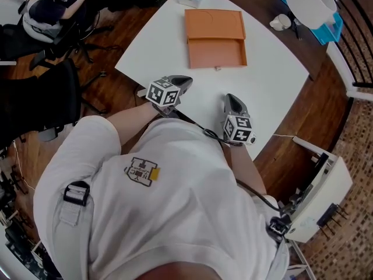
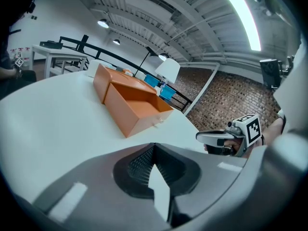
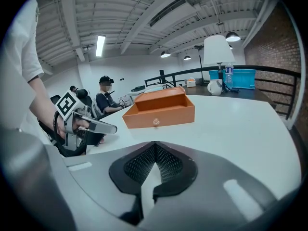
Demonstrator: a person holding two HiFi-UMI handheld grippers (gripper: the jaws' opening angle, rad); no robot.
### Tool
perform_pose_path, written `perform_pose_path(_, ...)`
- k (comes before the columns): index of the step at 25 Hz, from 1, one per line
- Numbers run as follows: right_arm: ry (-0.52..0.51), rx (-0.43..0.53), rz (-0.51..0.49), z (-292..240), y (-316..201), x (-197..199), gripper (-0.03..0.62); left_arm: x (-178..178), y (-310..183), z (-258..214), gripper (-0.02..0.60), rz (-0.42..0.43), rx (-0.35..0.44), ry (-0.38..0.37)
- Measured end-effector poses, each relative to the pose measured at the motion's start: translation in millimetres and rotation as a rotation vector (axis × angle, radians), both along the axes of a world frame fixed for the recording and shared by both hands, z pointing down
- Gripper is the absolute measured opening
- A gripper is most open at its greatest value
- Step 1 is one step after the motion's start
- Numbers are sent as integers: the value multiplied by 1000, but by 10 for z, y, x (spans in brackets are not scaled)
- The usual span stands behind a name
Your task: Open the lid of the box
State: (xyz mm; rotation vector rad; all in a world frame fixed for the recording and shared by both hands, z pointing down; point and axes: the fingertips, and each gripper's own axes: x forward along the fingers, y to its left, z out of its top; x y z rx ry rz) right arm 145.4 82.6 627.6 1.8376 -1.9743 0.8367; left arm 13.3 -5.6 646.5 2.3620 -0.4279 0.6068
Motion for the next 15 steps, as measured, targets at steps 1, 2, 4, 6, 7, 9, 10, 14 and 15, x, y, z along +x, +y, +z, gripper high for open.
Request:
perform_pose_path(1,-1,-1,5,7,2,11,0,4,2,0,0,2,0,0)
perform_pose_path(2,-2,-2,9,14,11,18,0,4,8,0,0,4,0,0)
perform_pose_path(4,-2,-5,17,30,36,8,0,-9,19,5,0,6,0,1)
perform_pose_path(6,1,-5,21,36,46,-22,0,-24,15,4,0,9,2,0)
perform_pose_path(7,4,-5,22,37,42,-40,0,-29,11,0,0,12,4,0)
perform_pose_path(9,7,-6,15,51,13,-95,0,-62,-5,-6,0,14,6,0)
perform_pose_path(10,6,-7,7,62,-11,-127,0,-89,-18,-8,0,8,6,-2)
perform_pose_path(14,7,-11,-39,69,-68,-161,0,-128,-17,-3,0,-36,-3,-3)
perform_pose_path(15,9,-12,-50,65,-70,-151,0,-121,-5,-1,0,-45,-6,-4)
